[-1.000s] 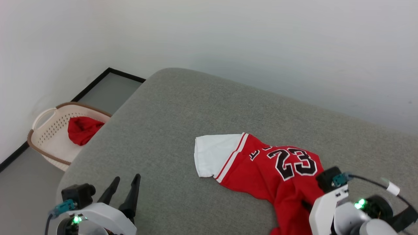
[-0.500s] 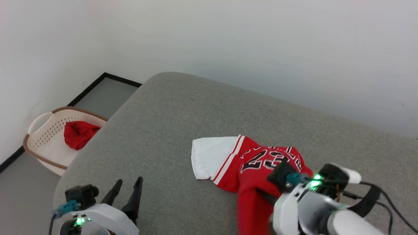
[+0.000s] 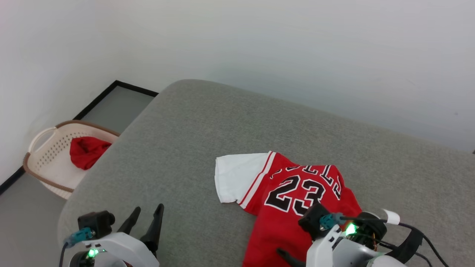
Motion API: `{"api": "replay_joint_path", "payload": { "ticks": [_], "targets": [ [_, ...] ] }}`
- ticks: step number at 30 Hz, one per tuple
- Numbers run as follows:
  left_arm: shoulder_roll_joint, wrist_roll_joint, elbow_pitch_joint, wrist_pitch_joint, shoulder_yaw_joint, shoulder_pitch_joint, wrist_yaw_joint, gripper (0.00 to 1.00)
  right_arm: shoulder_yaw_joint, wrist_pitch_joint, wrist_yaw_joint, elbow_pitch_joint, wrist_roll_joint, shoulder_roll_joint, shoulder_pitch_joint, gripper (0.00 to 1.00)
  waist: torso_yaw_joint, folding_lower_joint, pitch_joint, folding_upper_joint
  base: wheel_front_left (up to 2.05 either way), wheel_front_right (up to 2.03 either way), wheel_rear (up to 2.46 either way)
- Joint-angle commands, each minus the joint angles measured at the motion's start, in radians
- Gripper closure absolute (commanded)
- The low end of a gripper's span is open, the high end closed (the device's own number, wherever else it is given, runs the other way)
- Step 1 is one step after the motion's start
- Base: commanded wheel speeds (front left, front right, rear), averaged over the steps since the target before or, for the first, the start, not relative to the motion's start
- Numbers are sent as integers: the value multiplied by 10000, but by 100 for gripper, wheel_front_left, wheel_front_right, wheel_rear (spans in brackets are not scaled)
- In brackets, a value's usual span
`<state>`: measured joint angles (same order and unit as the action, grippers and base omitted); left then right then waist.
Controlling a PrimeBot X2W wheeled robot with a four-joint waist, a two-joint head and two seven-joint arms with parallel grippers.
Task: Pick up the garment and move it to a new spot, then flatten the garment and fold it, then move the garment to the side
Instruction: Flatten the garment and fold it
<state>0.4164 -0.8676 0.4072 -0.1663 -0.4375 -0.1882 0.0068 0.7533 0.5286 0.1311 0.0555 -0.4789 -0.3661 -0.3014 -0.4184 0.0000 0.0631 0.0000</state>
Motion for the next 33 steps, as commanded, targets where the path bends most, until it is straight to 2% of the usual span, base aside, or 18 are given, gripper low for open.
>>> {"api": "replay_joint_path", "payload": {
  "ticks": [1, 10, 19, 24, 33],
  "targets": [
    [7, 28, 39, -31, 10, -147, -16, 0, -140, -71, -6, -43, -36, 18, 42, 0, 101, 0, -40, 0, 0, 0, 0],
    [18, 62, 144, -188, 10, -232, -18, 0, -972, -599, -7, -810, -66, 68, 186, 0, 604, 0, -61, 0, 0, 0, 0],
    [127, 288, 99, -368, -53, -288, 86, 0, -2942, -1765, -7, -962, 1027, 293, 1072, 0, 1028, 0, -24, 0, 0, 0, 0],
    [183, 372, 44, -433, -76, -304, 96, 0, -3818, -1658, -7, -797, 1365, 343, 1678, 0, 1071, 0, -55, 0, 0, 0, 0],
    [215, 638, -110, -462, -280, -544, 174, 0, -4504, -1310, -7, -350, 1549, 233, 1697, 0, 796, 0, -327, 0, 0, 0, 0]
  ]
}}
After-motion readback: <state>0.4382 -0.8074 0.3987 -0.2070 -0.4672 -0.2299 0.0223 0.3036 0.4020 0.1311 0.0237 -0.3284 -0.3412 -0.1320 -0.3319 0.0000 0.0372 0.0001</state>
